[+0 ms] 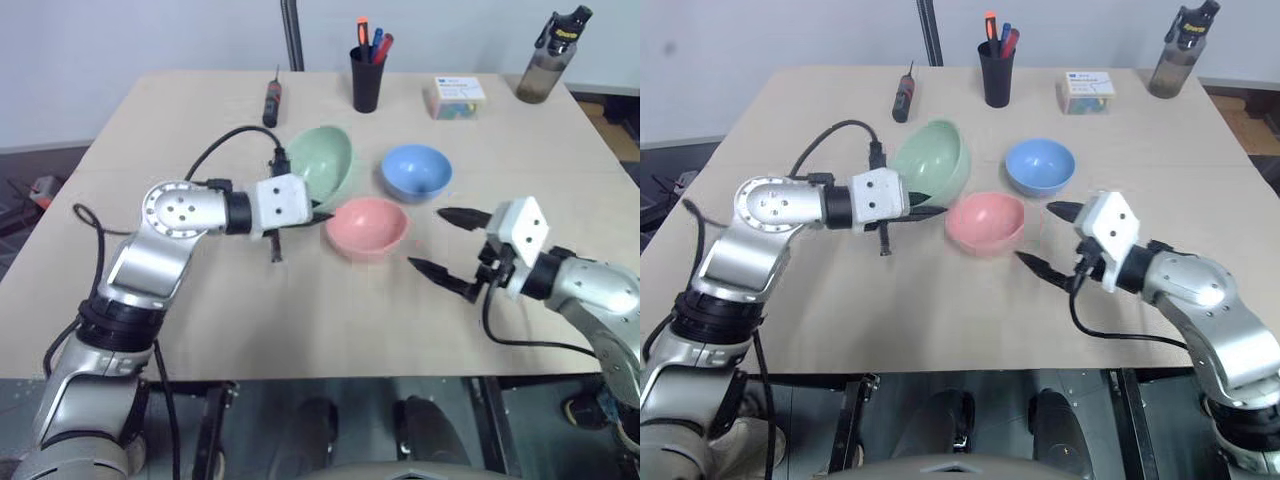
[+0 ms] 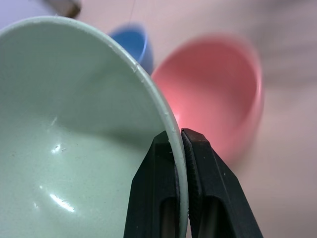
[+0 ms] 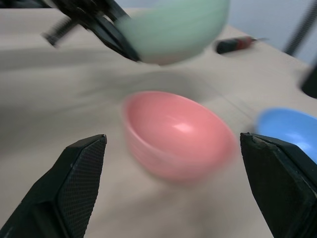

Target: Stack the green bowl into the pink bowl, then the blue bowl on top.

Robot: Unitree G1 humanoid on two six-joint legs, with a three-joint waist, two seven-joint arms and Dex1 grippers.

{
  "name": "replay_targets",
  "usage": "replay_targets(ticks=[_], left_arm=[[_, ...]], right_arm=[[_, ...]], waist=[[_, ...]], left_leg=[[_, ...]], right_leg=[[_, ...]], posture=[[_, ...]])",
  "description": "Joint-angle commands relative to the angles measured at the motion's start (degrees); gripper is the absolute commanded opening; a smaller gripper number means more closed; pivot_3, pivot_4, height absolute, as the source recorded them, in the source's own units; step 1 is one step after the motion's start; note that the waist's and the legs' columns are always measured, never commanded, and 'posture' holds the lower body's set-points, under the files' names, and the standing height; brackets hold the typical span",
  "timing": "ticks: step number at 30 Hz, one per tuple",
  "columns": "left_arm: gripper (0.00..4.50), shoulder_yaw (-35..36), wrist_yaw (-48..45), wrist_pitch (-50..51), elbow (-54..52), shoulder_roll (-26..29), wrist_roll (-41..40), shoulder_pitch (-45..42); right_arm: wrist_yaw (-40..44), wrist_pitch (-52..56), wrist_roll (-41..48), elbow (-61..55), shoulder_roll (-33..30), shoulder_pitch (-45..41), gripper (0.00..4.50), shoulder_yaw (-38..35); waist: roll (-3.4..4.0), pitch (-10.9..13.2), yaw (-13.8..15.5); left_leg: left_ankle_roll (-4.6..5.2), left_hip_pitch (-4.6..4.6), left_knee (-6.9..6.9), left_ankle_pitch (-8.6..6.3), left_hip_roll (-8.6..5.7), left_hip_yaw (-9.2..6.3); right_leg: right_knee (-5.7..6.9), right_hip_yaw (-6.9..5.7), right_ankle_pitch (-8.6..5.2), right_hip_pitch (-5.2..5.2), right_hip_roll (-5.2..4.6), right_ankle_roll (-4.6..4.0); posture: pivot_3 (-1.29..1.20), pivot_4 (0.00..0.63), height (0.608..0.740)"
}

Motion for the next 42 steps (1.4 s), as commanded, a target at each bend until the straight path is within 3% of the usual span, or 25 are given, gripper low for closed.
replay_targets(ticks=[1,9,10,12,17,20,23,27,29,31,32,33,35,42], left_arm=[[0.02,-3.64,-5.21,-4.53,3.99,-3.37,-0.72,-3.53],[0.02,-11.20,-16.90,-10.49,17.47,-5.93,3.26,-8.67],[0.63,-11.70,-17.65,-11.31,19.00,-6.08,4.00,-9.55],[1.00,-12.06,-19.73,-11.01,20.71,-6.41,3.92,-10.91],[2.90,-10.88,-18.61,-12.12,22.29,-7.32,5.21,-12.38],[3.68,-8.31,-16.88,-10.06,20.43,-7.65,3.42,-12.30],[3.68,-3.79,-16.07,-1.05,15.15,-6.09,-2.05,-10.92],[3.68,5.21,-11.99,12.42,7.24,-3.38,-11.47,-5.05],[3.68,10.55,-8.09,10.87,5.56,-3.33,-13.09,-0.02],[3.68,13.64,-6.29,12.47,4.02,-0.95,-13.25,4.91],[4.19,15.87,-5.06,16.08,3.02,-0.33,-15.43,6.93],[4.19,19.08,-5.06,20.73,0.70,0.50,-20.17,10.26],[4.48,22.73,-3.18,22.36,-3.30,1.49,-22.06,16.28],[4.48,31.37,7.35,26.45,-15.70,0.21,-28.15,26.34]], right_arm=[[-2.01,0.57,0.84,-4.96,-1.34,3.29,4.50,-5.84],[-6.82,2.82,2.31,-11.79,-1.18,8.34,4.50,-9.62],[-7.19,3.03,2.41,-12.23,-1.22,8.70,4.50,-9.85],[-7.99,3.40,2.80,-12.87,-1.20,9.25,4.50,-10.17],[-9.07,3.68,3.75,-13.37,-1.42,10.08,4.50,-10.39],[-9.14,3.31,3.84,-12.21,-1.59,9.48,4.50,-9.51],[-7.96,2.55,2.57,-8.64,-2.73,7.05,4.50,-6.68],[-5.53,-1.66,-5.08,5.09,-6.62,-0.93,4.50,1.09],[-3.92,-6.03,-9.46,14.45,-6.59,-7.50,4.50,6.15],[-1.69,-11.83,-14.02,24.43,-5.16,-15.04,4.50,11.69],[-0.45,-14.76,-15.97,29.12,-4.32,-18.33,4.50,14.03],[1.43,-19.01,-18.70,35.83,-2.99,-22.75,4.50,17.13],[4.39,-26.62,-23.07,47.88,-0.42,-30.02,4.50,21.61],[9.01,-46.70,-32.11,81.40,7.92,-46.62,4.50,27.96]], waist=[[0.01,-0.01,0.01],[0.02,-0.01,-0.55],[0.02,-0.01,-0.55],[0.01,-0.01,-0.50],[0.01,-0.01,-0.41],[0.01,-0.01,-0.49],[0.01,0.00,-0.66],[0.02,-0.01,-1.64],[0.07,-0.04,-1.90],[0.08,-0.01,-2.31],[0.09,0.00,-2.23],[0.04,0.01,-1.88],[0.06,0.05,-3.14],[0.00,0.09,-1.49]], left_leg=[[0.00,0.01,0.00,0.00,-0.02,0.00],[0.03,0.12,0.00,-0.01,-0.01,0.07],[0.03,0.12,0.00,-0.01,-0.02,0.07],[0.04,0.11,0.03,-0.02,-0.04,0.07],[0.04,0.09,0.03,-0.02,-0.04,0.02],[0.04,0.10,0.03,-0.02,-0.03,0.04],[0.04,0.10,0.03,-0.02,-0.01,0.04],[0.04,0.18,0.03,-0.02,0.08,0.08],[0.04,0.22,0.02,-0.02,0.07,0.11],[0.03,0.29,0.01,-0.01,0.16,0.20],[0.03,0.29,-0.02,-0.01,0.16,0.25],[0.02,0.24,-0.03,0.00,0.16,0.18],[-0.21,0.23,-0.02,0.12,0.32,0.24],[-0.26,0.08,-0.08,0.14,0.24,0.05]], right_leg=[[0.01,0.00,0.00,0.01,0.00,0.00],[0.07,0.08,0.00,0.04,0.11,0.00],[0.06,0.07,0.00,0.06,0.11,0.00],[0.04,0.07,0.00,0.07,0.09,0.00],[0.03,0.04,0.00,0.07,0.09,0.00],[0.04,0.06,0.00,0.07,0.09,0.00],[0.05,0.06,0.00,0.06,0.10,0.00],[0.07,0.12,-0.01,0.08,0.08,0.01],[0.08,0.13,-0.01,0.09,0.09,0.01],[0.10,0.22,0.00,0.08,0.09,0.01],[0.13,0.25,0.00,0.02,0.13,0.00],[0.14,0.20,-0.01,0.00,0.12,0.00],[0.08,0.22,0.00,-0.02,0.19,-0.01],[-0.02,0.07,0.00,-0.04,0.01,-0.01]], posture=[[0.00,0.150,0.740],[0.00,0.150,0.740],[0.00,0.150,0.740],[0.00,0.150,0.740],[0.00,0.150,0.740],[0.00,0.150,0.740],[0.00,0.150,0.740],[0.00,0.150,0.740],[0.00,0.150,0.740],[0.00,0.150,0.740],[0.00,0.150,0.740],[0.00,0.150,0.740],[0.00,0.150,0.740],[0.00,0.150,0.740]])
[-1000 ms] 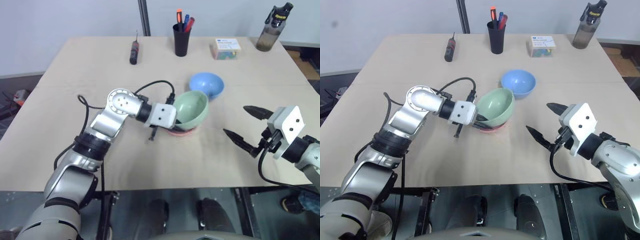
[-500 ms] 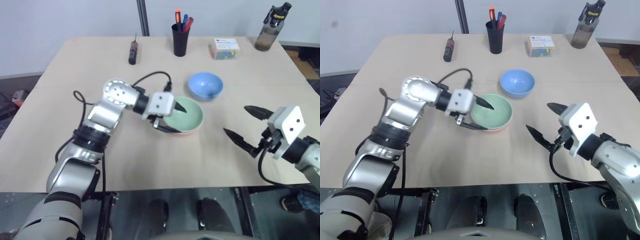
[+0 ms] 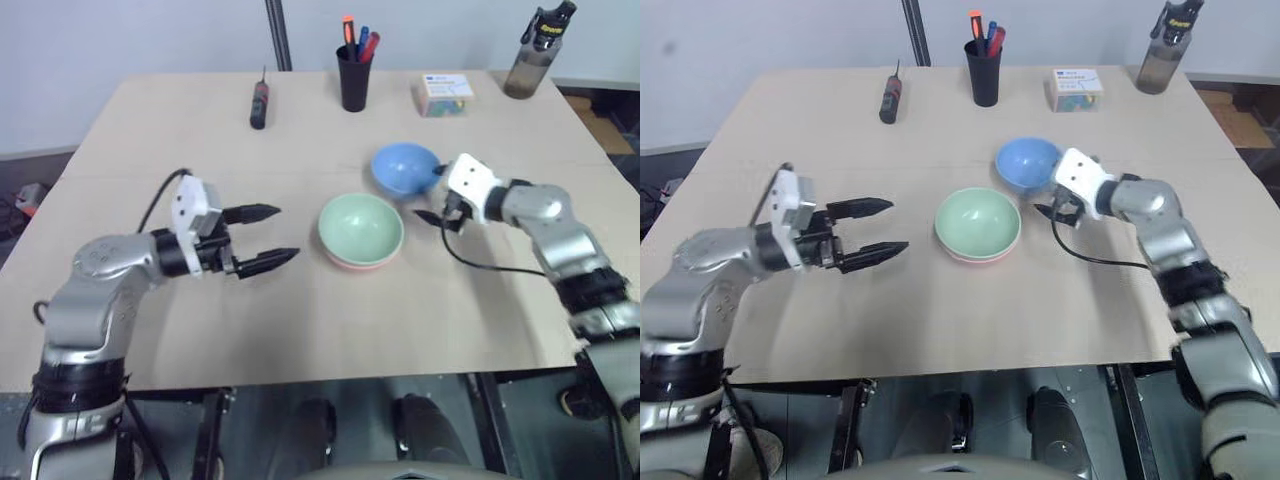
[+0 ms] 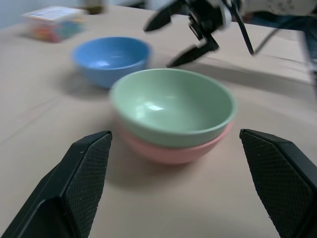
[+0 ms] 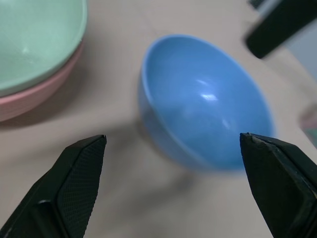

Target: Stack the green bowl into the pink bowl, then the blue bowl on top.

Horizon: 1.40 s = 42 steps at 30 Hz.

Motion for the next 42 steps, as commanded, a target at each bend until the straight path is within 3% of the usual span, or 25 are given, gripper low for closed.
replay_targets(ticks=[1,2,5,9,11,12,15,18,21,25,29,35,36,38,42], left_arm=[[4.48,5.63,3.81,3.26,-7.66,0.07,-6.01,3.18],[4.48,6.36,4.72,3.77,-8.73,0.15,-6.62,4.21],[4.50,8.31,6.13,4.83,-10.94,0.47,-8.98,6.77],[4.50,10.87,7.04,5.92,-13.70,0.65,-12.99,10.13],[4.50,11.45,6.99,6.28,-13.99,0.81,-14.92,10.91],[4.50,11.41,6.97,6.24,-13.92,0.95,-15.32,11.04],[4.50,10.62,7.30,5.93,-13.17,1.07,-15.87,10.49],[4.50,9.23,7.13,5.14,-11.78,0.83,-15.36,9.60],[4.50,7.54,6.72,4.22,-10.09,0.44,-14.37,8.52],[4.50,6.02,5.70,2.89,-7.56,0.39,-13.70,7.32],[4.50,4.39,4.85,1.27,-5.02,0.28,-12.29,5.97],[4.50,2.69,3.98,0.39,-2.89,0.82,-11.34,3.94],[4.50,2.66,3.84,0.36,-2.79,1.01,-11.33,3.79],[4.50,2.55,3.49,0.07,-2.54,1.31,-10.88,3.54],[4.50,3.36,3.29,0.42,-3.18,2.10,-10.86,4.27]], right_arm=[[0.83,-8.62,-4.10,12.44,2.40,-6.01,4.50,1.18],[0.55,-10.09,-5.14,15.56,3.14,-7.34,4.50,1.62],[1.51,-13.17,-6.61,22.07,4.71,-9.96,3.72,1.78],[1.11,-16.37,-8.52,26.52,5.62,-12.40,2.01,1.45],[0.98,-17.43,-9.11,27.46,5.65,-12.94,1.41,1.08],[0.87,-17.80,-9.21,27.61,5.65,-13.05,0.79,0.78],[0.99,-18.52,-9.23,26.50,5.03,-13.40,0.08,0.00],[4.05,-17.08,-6.80,20.10,3.21,-12.75,0.08,-2.27],[9.23,-13.24,-1.17,6.09,0.83,-9.14,0.08,-5.45],[15.38,6.47,11.66,-22.35,-1.90,-1.07,0.08,-8.97],[12.73,26.58,20.39,-48.00,-2.65,7.86,0.08,-7.48],[6.65,33.24,18.48,-51.09,3.19,11.28,0.08,-1.91],[6.19,33.38,17.95,-50.57,3.81,11.52,0.56,-1.11],[6.70,31.45,15.19,-48.80,3.31,12.20,0.93,1.49],[6.28,30.87,14.12,-46.50,3.35,12.18,2.35,1.30]], waist=[[0.00,0.00,-0.03],[0.00,0.00,-0.09],[0.01,0.01,-0.43],[0.04,0.02,-0.66],[0.05,0.02,-0.67],[0.05,0.02,-0.67],[0.05,0.02,-0.66],[0.10,0.05,-0.54],[0.17,0.10,-0.41],[0.17,0.10,-0.33],[0.18,0.09,-0.21],[0.16,0.08,-0.14],[0.17,0.08,-0.14],[0.17,0.08,-0.15],[0.16,0.07,-0.08]], left_leg=[[0.00,-0.01,0.00,0.00,0.00,0.02],[0.00,-0.01,0.00,0.00,-0.02,0.07],[-0.01,0.00,-0.01,0.00,-0.05,0.06],[-0.06,0.03,-0.06,0.02,-0.01,0.08],[-0.06,0.05,-0.07,0.02,-0.01,0.10],[-0.06,0.04,-0.07,0.02,-0.01,0.11],[-0.07,0.06,-0.07,0.02,-0.01,0.11],[-0.07,0.06,-0.07,0.02,-0.02,0.11],[-0.06,0.01,-0.07,0.02,-0.03,0.09],[-0.06,0.01,-0.14,0.01,-0.01,0.08],[-0.05,-0.03,-0.17,0.01,0.02,0.05],[-0.02,0.08,-0.11,-0.01,-0.03,0.10],[-0.03,0.09,-0.11,0.00,-0.03,0.09],[-0.05,0.06,-0.11,0.01,-0.04,0.09],[-0.04,0.02,-0.11,0.01,-0.08,0.09]], right_leg=[[-0.01,0.02,0.00,-0.02,0.00,0.00],[-0.01,0.07,0.00,-0.03,-0.03,0.00],[0.01,0.07,0.00,-0.03,-0.05,-0.01],[0.03,0.10,0.01,-0.05,-0.02,-0.01],[0.03,0.12,0.01,-0.05,-0.02,-0.01],[0.03,0.12,0.01,-0.05,-0.02,-0.02],[0.05,0.13,0.01,-0.05,-0.01,-0.02],[0.05,0.12,0.01,-0.04,-0.02,-0.02],[0.03,0.11,0.01,-0.07,-0.03,-0.02],[0.01,0.10,0.01,-0.08,-0.04,-0.02],[0.02,0.09,0.01,-0.11,-0.07,-0.02],[0.10,0.12,0.01,-0.06,-0.09,-0.02],[0.11,0.12,0.01,-0.06,-0.08,-0.03],[0.11,0.12,0.01,-0.10,-0.07,-0.03],[0.03,0.10,0.01,-0.09,-0.08,-0.02]], posture=[[0.00,0.150,0.740],[0.00,0.150,0.740],[0.00,0.150,0.740],[0.00,0.150,0.740],[0.00,0.150,0.740],[0.00,0.150,0.740],[0.00,0.150,0.740],[0.00,0.150,0.740],[0.00,0.150,0.740],[0.00,0.150,0.740],[0.00,0.150,0.740],[0.00,0.150,0.740],[0.00,0.150,0.740],[0.00,0.150,0.740],[0.00,0.150,0.740]])
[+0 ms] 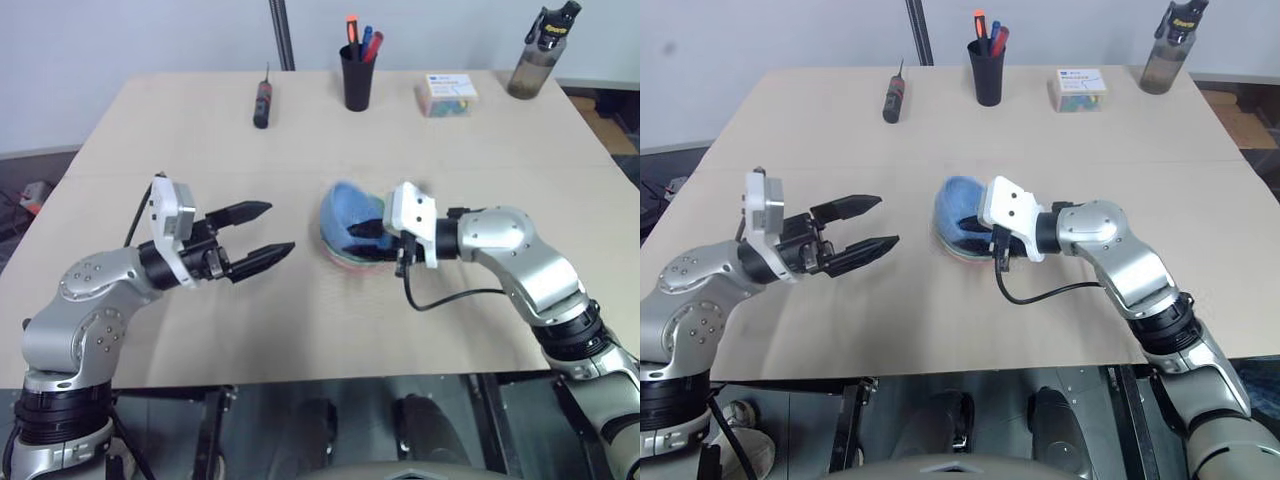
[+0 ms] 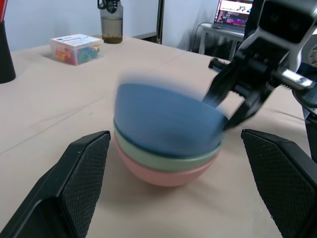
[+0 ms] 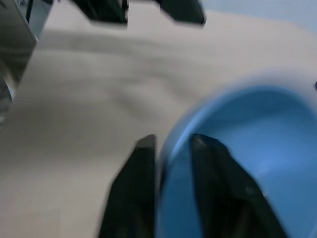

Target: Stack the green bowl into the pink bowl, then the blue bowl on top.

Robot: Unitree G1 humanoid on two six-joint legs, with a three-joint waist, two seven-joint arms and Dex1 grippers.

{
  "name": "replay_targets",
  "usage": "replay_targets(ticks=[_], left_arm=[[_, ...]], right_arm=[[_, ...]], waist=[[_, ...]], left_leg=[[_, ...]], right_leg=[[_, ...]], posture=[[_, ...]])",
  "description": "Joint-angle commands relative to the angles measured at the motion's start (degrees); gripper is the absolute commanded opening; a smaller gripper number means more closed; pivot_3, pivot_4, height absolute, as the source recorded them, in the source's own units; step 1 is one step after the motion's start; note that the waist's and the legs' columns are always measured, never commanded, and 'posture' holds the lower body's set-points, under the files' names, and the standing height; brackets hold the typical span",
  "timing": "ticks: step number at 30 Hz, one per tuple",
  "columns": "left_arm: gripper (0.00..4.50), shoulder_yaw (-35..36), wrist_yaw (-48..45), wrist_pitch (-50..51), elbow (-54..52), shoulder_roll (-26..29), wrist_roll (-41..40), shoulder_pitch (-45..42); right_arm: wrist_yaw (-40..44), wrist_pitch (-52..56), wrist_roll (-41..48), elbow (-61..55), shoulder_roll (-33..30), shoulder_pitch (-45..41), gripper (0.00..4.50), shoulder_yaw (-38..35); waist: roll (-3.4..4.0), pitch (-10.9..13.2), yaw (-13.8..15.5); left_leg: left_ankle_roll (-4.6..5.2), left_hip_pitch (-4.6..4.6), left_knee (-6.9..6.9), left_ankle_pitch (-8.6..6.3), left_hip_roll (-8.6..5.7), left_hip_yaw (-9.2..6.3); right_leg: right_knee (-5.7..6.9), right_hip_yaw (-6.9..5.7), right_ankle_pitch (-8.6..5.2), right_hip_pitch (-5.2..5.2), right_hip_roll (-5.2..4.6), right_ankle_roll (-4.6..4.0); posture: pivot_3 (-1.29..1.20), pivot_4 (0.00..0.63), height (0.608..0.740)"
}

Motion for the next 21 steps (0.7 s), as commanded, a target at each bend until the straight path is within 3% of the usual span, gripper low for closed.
replay_targets(ticks=[1,5,9,15,21], left_arm=[[4.50,1.07,-0.44,-1.06,-1.57,1.57,0.22,0.43],[4.50,1.13,1.05,-0.85,-2.45,1.79,1.19,2.20],[4.50,-0.21,2.25,-2.13,-3.05,2.06,4.42,4.30],[4.50,0.17,-0.25,-3.27,-0.66,2.87,4.69,5.41],[4.50,-0.78,-2.39,-2.71,1.45,4.09,4.52,4.70]], right_arm=[[0.16,-0.93,-0.12,0.04,-0.73,-0.25,2.84,-1.79],[0.09,1.67,2.92,-3.75,-3.90,2.06,4.46,-7.38],[-1.62,7.17,9.94,-11.57,-8.03,8.90,4.46,-18.92],[0.17,14.20,19.30,-23.65,-18.13,29.69,4.46,-42.80],[0.45,16.13,24.31,-25.63,-22.02,37.72,4.46,-53.61]], waist=[[0.00,0.00,-0.02],[0.00,0.00,0.06],[0.00,0.00,0.75],[-0.01,-0.01,2.30],[0.03,-0.03,1.64]], left_leg=[[0.00,0.00,0.00,0.00,-0.01,0.00],[0.00,-0.01,0.00,0.00,0.02,-0.02],[0.01,-0.04,-0.02,-0.01,0.02,-0.03],[0.28,-0.09,-0.04,-0.16,0.01,-0.10],[0.31,0.23,-0.03,-0.18,0.12,0.03]], right_leg=[[0.00,0.00,0.00,0.00,-0.01,0.00],[0.01,-0.01,0.00,-0.01,0.02,0.00],[-0.02,-0.01,0.00,-0.01,-0.01,0.00],[-0.13,-0.10,-0.01,0.05,-0.07,0.00],[-0.03,-0.01,-0.01,0.25,0.06,-0.01]], posture=[[0.00,0.150,0.740],[0.00,0.150,0.740],[0.00,0.150,0.740],[0.00,0.150,0.740],[0.00,0.150,0.740]])
